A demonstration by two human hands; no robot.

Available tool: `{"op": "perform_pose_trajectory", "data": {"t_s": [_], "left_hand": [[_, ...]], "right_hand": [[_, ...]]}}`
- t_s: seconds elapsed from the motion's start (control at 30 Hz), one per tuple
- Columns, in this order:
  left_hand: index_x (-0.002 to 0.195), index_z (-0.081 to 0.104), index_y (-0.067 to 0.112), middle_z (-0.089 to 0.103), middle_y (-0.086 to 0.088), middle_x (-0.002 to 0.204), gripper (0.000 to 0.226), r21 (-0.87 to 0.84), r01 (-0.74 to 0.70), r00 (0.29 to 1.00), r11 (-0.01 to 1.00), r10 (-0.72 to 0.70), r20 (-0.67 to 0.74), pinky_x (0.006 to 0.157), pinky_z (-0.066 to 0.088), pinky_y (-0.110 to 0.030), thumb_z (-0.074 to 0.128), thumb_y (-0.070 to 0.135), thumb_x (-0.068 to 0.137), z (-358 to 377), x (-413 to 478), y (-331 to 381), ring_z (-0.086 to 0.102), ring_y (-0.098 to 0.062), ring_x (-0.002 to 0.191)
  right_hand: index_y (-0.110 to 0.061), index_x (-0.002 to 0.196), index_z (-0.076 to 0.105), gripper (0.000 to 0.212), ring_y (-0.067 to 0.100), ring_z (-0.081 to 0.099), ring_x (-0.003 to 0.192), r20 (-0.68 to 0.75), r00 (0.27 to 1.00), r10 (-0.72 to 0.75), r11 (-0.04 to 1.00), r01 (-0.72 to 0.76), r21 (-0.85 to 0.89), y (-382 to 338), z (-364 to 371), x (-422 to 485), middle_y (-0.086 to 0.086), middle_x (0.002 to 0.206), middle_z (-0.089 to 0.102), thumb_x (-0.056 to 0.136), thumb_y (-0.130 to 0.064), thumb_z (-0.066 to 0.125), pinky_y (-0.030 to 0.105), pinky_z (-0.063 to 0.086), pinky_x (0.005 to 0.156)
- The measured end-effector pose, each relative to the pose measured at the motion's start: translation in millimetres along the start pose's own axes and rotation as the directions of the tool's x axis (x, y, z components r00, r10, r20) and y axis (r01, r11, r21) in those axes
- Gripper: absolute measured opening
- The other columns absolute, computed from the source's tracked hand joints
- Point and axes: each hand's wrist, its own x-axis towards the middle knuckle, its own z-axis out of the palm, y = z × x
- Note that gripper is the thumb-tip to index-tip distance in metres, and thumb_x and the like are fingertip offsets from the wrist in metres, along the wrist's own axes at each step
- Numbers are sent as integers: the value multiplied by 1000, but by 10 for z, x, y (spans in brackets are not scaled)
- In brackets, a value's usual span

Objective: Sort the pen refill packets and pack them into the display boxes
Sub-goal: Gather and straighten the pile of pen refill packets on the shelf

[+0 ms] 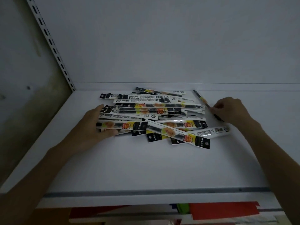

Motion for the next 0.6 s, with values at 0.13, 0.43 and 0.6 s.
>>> {"op": "perform_pose_trajectory", "data": {"t_s": [0.13, 0.43, 0.6], "left_hand": [[144, 27, 23, 16, -4, 153, 86, 7, 29, 991, 1000, -28, -130, 104, 20, -23, 73, 37, 73, 90, -81, 45, 21, -14, 137], [130, 46, 23, 16, 3, 152, 54, -70, -114, 945, 991, 86, -316, 99, 20, -15, 68, 28, 81, 262, -169, 389, 21, 6, 124], [142, 29, 22, 10, -7, 156, 91, 32, 3, 961, 999, 5, -275, 114, 12, -39, 64, 56, 65, 87, -100, 238, 6, -21, 143]], "right_hand": [[-6, 88, 69, 18, 25, 56, 72, 8, 1000, 10, 996, -9, -87, -50, 5, 45, 10, 80, 62, 86, -22, 60, 29, 43, 64], [-13, 109, 67, 27, 24, 61, 85, -318, 881, -350, 928, 372, 10, -737, -327, -327, 9, 101, 67, 89, -29, 58, 33, 49, 76], [-29, 145, 23, 95, 21, 23, 137, -1, 820, -573, 818, 572, 54, -584, -52, -676, 4, 149, 27, 67, -75, 52, 45, 24, 109]]}}
